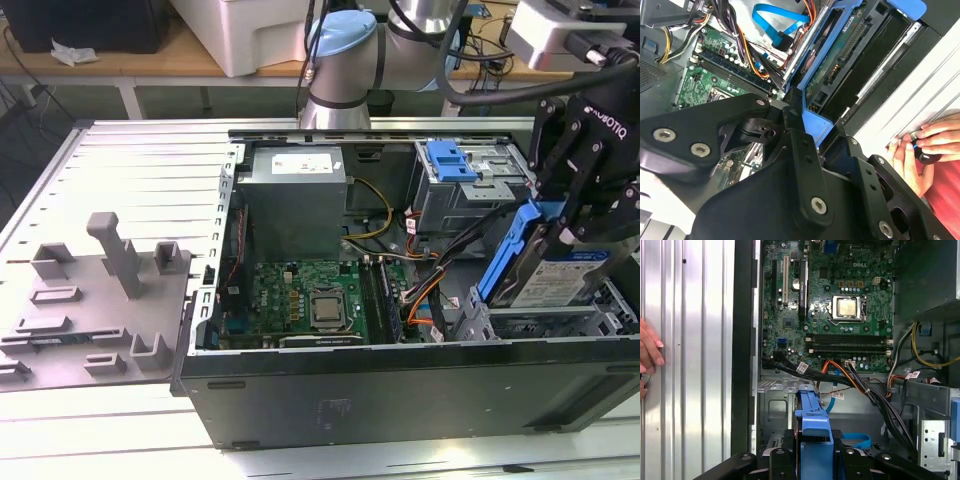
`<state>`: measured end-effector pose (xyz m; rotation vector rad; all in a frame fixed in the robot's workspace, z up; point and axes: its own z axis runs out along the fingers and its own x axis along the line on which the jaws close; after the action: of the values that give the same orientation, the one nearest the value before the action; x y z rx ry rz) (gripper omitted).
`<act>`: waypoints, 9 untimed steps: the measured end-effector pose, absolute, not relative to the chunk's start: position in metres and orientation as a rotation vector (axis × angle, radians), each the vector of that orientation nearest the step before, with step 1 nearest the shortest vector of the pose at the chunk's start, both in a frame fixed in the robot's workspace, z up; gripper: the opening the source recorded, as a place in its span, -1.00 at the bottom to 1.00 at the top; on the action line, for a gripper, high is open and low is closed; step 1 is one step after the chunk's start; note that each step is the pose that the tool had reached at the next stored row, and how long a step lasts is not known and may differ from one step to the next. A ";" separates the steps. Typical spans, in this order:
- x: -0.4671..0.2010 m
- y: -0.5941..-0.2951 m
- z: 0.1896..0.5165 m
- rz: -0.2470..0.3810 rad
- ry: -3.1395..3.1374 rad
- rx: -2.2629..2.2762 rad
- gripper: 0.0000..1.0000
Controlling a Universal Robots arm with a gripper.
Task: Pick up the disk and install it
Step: 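Insert the disk into the insertion slot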
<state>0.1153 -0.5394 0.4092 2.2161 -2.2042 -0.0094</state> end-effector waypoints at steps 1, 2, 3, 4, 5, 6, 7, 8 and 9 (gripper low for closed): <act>0.115 -0.539 0.409 -0.009 -2.204 2.216 -0.26; 0.115 -0.539 0.409 -0.010 -2.204 2.216 -0.26; 0.115 -0.539 0.408 -0.010 -2.204 2.216 -0.26; 0.115 -0.539 0.408 -0.010 -2.204 2.216 -0.26; 0.115 -0.539 0.407 -0.009 -2.204 2.216 -0.12; 0.115 -0.539 0.407 -0.010 -2.204 2.216 0.12; 0.115 -0.539 0.407 -0.010 -2.204 2.216 0.12; 0.115 -0.539 0.407 -0.009 -2.204 2.216 0.12; 0.115 -0.539 0.407 -0.009 -2.204 2.216 0.25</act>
<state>0.1153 -0.5395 0.4065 2.2159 -2.2041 -0.0095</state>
